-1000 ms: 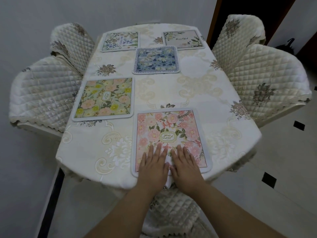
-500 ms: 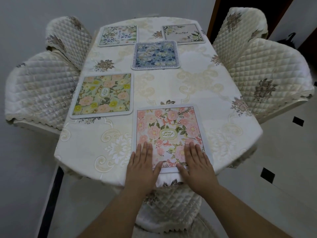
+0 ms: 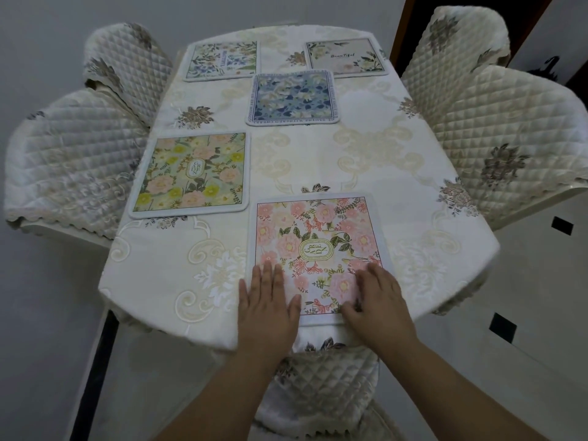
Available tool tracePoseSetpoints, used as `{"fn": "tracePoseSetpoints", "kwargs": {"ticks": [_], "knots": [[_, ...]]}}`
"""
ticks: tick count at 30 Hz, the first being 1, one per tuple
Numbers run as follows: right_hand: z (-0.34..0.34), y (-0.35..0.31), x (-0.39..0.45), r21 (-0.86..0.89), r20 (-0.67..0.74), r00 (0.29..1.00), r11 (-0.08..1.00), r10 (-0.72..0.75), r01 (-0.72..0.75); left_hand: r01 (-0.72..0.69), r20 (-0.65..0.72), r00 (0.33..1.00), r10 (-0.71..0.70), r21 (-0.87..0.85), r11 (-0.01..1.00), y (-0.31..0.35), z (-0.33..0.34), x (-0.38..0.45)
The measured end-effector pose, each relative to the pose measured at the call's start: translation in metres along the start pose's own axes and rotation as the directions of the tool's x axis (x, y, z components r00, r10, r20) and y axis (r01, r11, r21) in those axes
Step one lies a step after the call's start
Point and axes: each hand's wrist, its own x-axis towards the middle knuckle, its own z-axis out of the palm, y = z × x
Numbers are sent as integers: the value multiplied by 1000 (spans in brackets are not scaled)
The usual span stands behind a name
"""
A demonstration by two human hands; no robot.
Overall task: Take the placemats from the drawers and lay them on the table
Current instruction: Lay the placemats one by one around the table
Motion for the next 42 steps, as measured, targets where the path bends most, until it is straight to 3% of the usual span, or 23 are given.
{"fn": "tracePoseSetpoints", "kwargs": {"ticks": [3, 6, 13, 17, 22, 25, 28, 30, 32, 33, 38, 42], "knots": [[6, -26, 33, 87, -16, 994, 991, -105, 106, -61, 20, 998, 62, -58, 996, 16, -2, 30], [18, -41, 77, 105, 40, 991, 987, -128, 123, -83, -3, 997, 83, -78, 994, 25, -5, 73], [25, -20, 134, -94, 51, 986, 982, -161, 165, -42, -39, 998, 41, -22, 999, 0, -9, 125], [18, 20, 144, -207, 5, 998, 976, -67, 66, 30, -41, 999, -32, -39, 999, -25, -7, 133], [15, 34, 140, -165, -68, 997, 985, 28, -39, 80, -32, 996, -81, -44, 996, -41, -7, 130], [14, 30, 136, -160, -36, 998, 986, 42, -48, 69, -14, 997, -70, -54, 996, -39, -9, 122], [2, 25, 157, -171, 137, 985, 982, 105, -81, 79, 109, 991, -74, -51, 996, -40, -26, 130], [-24, 15, 168, -140, 302, 931, 976, 205, -170, 166, 296, 942, -159, 2, 986, -44, -45, 151], [-46, 2, 156, -159, 379, 891, 966, 248, -202, 204, 421, 881, -216, 74, 976, -43, -73, 153], [-52, -3, 139, -163, 370, 895, 966, 248, -200, 165, 452, 870, -197, 110, 980, -39, -85, 145], [-81, -37, 31, 3, 335, 914, 970, 228, -243, 51, 436, 900, -31, -33, 998, 7, -134, 53], [-125, -46, -42, 33, 171, 944, 957, 280, -290, -146, 351, 921, 168, -90, 985, 47, -172, -1]]}}
